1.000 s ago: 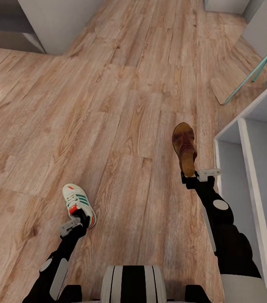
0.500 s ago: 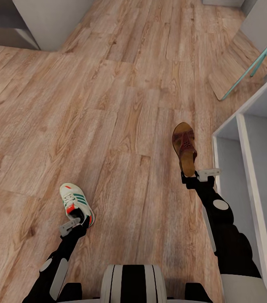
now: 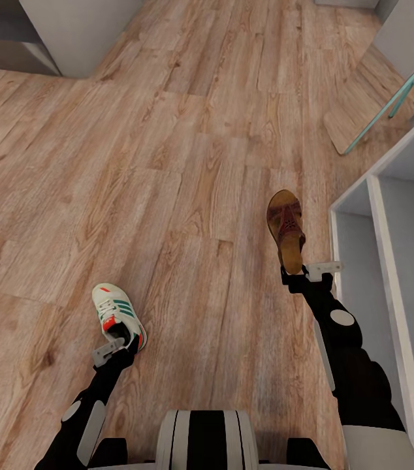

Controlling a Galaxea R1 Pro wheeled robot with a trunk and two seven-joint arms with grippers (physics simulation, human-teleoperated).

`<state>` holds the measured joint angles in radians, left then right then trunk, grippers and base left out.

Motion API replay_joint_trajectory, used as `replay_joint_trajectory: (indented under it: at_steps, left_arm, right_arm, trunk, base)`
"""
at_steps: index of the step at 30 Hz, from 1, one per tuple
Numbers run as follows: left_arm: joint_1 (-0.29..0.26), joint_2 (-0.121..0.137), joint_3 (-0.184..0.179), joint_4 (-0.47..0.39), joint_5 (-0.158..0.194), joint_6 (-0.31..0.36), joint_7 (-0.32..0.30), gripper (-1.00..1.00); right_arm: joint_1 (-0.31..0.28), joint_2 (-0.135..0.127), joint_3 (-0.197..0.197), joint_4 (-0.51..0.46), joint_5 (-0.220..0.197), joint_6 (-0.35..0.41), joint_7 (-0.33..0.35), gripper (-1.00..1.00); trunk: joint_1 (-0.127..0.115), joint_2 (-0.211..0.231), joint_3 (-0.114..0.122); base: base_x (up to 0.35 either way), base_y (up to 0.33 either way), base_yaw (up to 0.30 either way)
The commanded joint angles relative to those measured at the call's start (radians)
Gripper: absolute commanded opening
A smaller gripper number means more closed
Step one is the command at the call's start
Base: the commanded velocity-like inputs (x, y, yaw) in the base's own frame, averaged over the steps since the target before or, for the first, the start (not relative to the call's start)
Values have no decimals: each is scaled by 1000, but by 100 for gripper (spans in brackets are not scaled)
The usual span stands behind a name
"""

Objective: Pick up the two gym shoes and the two sandals from the corridor floor and place them onto the hallstand (shoe rack) in the corridor, making sure they are on the rack and not on the floor. Arrange them so the two gym shoes are next to each other and the two sandals are next to each other.

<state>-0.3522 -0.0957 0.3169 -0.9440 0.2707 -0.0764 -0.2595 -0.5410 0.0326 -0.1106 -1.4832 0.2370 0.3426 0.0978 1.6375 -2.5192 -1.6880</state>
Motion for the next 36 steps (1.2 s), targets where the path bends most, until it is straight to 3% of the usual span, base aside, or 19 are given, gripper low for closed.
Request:
replay_joint_trajectory:
  at_steps: [1,8,20,21,36]
  left_arm:
    - [-1,-1,4,1,8,1,-9,100]
    - [-1,-1,4,1,8,1,-9,100]
    - [-1,-1,4,2,8,0,-8,100]
    - [-1,-1,4,2,8,0,-8,-100]
    - [-1,-1,5,2,9,0,-9,-100]
  right_arm:
    - [0,1,-3,-2,7,6,10,-100]
    - [0,1,-3,-2,6,6,10,-100]
    - [0,1,-3,-2,7,6,10,-100]
    - [0,1,-3,-2,7,6,10,-100]
    - [0,1,-3,-2,7,6,10,-100]
  trunk:
    - [0,0,0]
    - [2,-1,-20]
    - [2,-1,-20]
    - [2,-1,-20]
    - [2,-1,-20]
  base:
    - [0,0,0]
    - [0,0,0]
    - [0,0,0]
    - [0,0,0]
    - [0,0,0]
